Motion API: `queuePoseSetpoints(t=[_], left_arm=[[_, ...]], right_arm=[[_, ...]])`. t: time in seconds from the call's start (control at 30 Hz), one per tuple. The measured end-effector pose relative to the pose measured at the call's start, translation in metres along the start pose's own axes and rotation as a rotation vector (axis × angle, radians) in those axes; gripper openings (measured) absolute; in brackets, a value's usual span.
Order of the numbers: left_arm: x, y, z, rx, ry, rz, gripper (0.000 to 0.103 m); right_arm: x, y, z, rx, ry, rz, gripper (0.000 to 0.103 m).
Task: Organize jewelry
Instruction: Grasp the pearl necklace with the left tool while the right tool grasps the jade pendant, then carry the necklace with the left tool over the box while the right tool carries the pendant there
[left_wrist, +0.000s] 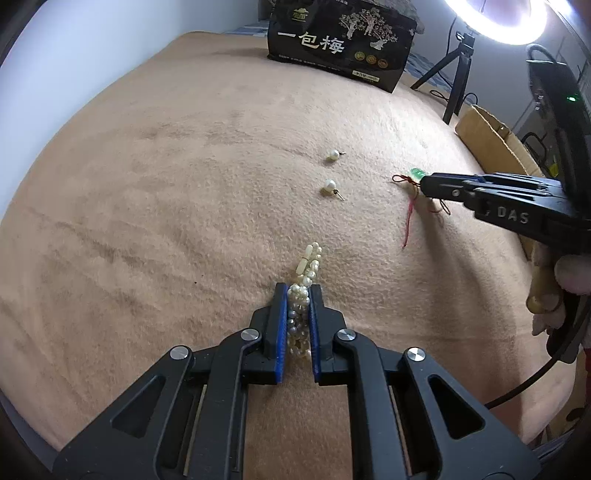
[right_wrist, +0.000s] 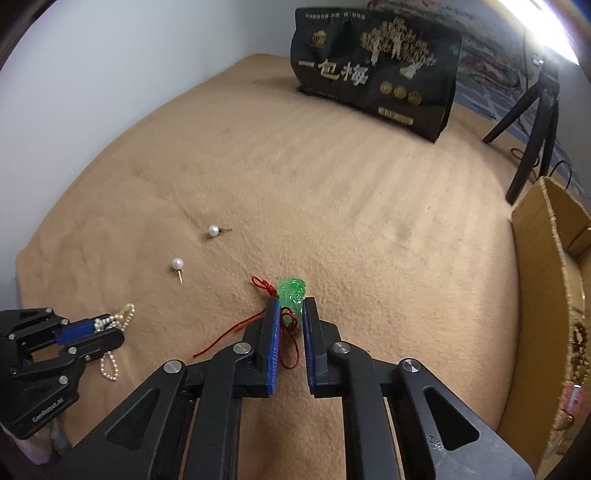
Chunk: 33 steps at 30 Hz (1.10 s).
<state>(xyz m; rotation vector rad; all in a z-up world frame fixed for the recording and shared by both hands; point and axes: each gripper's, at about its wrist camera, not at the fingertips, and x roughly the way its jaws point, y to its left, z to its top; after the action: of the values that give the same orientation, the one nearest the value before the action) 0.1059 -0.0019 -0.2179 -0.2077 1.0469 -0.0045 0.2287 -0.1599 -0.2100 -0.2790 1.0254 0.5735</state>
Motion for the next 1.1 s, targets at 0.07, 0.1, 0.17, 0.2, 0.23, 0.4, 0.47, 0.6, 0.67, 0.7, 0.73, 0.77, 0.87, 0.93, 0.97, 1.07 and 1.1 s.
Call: queuePoseSetpoints(t=[0.07, 0.1, 0.17, 0.2, 0.23, 0.4, 0.47, 0.6, 0.67, 0.7, 0.73, 0.77, 0.87, 0.93, 0.97, 1.07, 1.1], left_arm=[[-0.002, 0.002, 0.000, -0.010, 0.004, -0.009, 0.008], [-0.003, 0.002, 0.000, -0.015, 0.002, -0.009, 0.008], [-0.007, 0.003, 0.001, -0.023, -0.003, -0.015, 0.008], [-0.010, 0.003, 0.002, -0.025, -0.008, -0.022, 0.008], [-0.013, 0.003, 0.004, -0.024, -0.015, -0.028, 0.008], [-0.033, 0.002, 0.012, -0.020, -0.051, -0.060, 0.008], [-0.041, 0.000, 0.016, -0.015, -0.065, -0.073, 0.008], [-0.054, -0.003, 0.025, -0.010, -0.085, -0.099, 0.008], [-0.060, -0.004, 0.030, -0.005, -0.095, -0.110, 0.008], [-0.063, -0.006, 0.033, -0.003, -0.103, -0.114, 0.008], [-0.066, -0.008, 0.035, -0.002, -0.110, -0.121, 0.008], [-0.069, -0.010, 0.037, 0.000, -0.117, -0.127, 0.008], [-0.078, -0.018, 0.044, 0.023, -0.142, -0.142, 0.008], [-0.083, -0.025, 0.049, 0.040, -0.156, -0.156, 0.008], [-0.085, -0.029, 0.052, 0.050, -0.162, -0.164, 0.008], [-0.091, -0.045, 0.063, 0.087, -0.187, -0.186, 0.008], [-0.091, -0.050, 0.066, 0.097, -0.193, -0.192, 0.008]], right_arm=[[-0.007, -0.001, 0.001, 0.001, -0.013, 0.004, 0.010], [-0.011, -0.002, 0.001, 0.004, -0.024, 0.005, 0.010], [-0.017, -0.003, 0.001, 0.010, -0.035, 0.006, 0.010], [-0.022, -0.003, 0.001, 0.013, -0.045, 0.004, 0.010], [-0.026, -0.003, 0.001, 0.012, -0.050, 0.002, 0.010], [-0.057, -0.003, 0.007, 0.023, -0.112, 0.015, 0.010], [-0.070, -0.004, 0.009, 0.030, -0.137, 0.023, 0.010], [-0.105, -0.006, 0.014, 0.041, -0.202, 0.034, 0.010], [-0.118, -0.009, 0.016, 0.049, -0.227, 0.037, 0.010], [-0.125, -0.011, 0.016, 0.055, -0.241, 0.037, 0.010], [-0.134, -0.012, 0.016, 0.060, -0.254, 0.034, 0.010], [-0.142, -0.014, 0.015, 0.065, -0.268, 0.027, 0.010], [-0.159, -0.022, 0.012, 0.083, -0.299, 0.008, 0.010], [-0.172, -0.030, 0.008, 0.106, -0.321, -0.004, 0.010], [-0.178, -0.034, 0.006, 0.119, -0.328, -0.011, 0.010], [-0.196, -0.051, -0.004, 0.156, -0.350, -0.054, 0.010], [-0.200, -0.057, -0.007, 0.167, -0.353, -0.066, 0.010]])
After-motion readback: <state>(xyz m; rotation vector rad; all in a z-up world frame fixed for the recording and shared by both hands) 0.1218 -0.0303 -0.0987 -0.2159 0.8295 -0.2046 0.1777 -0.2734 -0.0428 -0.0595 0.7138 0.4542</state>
